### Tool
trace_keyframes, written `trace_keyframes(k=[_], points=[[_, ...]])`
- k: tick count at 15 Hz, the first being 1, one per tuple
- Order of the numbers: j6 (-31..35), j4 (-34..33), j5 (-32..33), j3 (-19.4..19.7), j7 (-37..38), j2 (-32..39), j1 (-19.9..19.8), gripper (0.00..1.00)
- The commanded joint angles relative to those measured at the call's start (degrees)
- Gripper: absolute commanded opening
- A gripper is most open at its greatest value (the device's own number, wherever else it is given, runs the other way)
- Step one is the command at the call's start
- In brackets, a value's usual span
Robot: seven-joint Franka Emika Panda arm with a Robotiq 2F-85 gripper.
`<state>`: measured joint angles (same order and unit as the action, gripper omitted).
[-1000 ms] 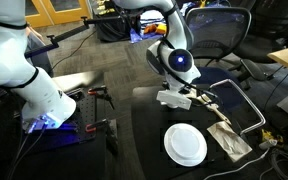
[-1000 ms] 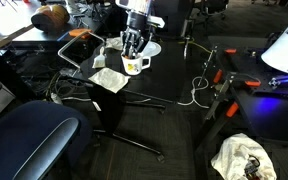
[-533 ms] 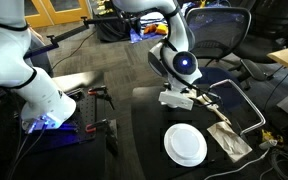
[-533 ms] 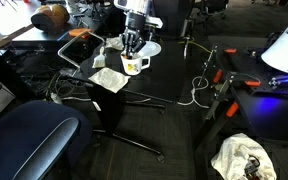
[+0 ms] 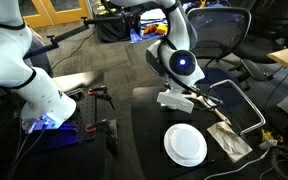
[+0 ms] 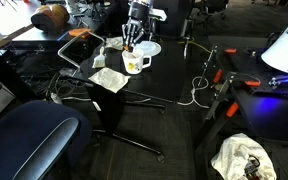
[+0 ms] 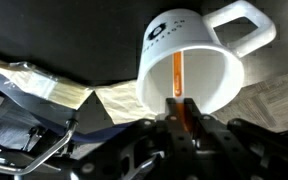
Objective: Pick the marker from the cup and put it on the table
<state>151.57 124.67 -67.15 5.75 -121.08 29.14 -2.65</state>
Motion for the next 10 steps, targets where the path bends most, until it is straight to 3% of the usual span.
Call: trace_keyframes(k=[1, 6, 10], points=[[-1.45, 6.93, -2.09, 0.06, -1.28, -9.13, -0.97, 0.03], [-2.14, 15.08, -1.69, 0.45, -0.78, -20.51, -0.97, 0.03], [-0.52, 20.55, 3.06, 0.8, 3.99, -27.91, -0.11, 0.03]])
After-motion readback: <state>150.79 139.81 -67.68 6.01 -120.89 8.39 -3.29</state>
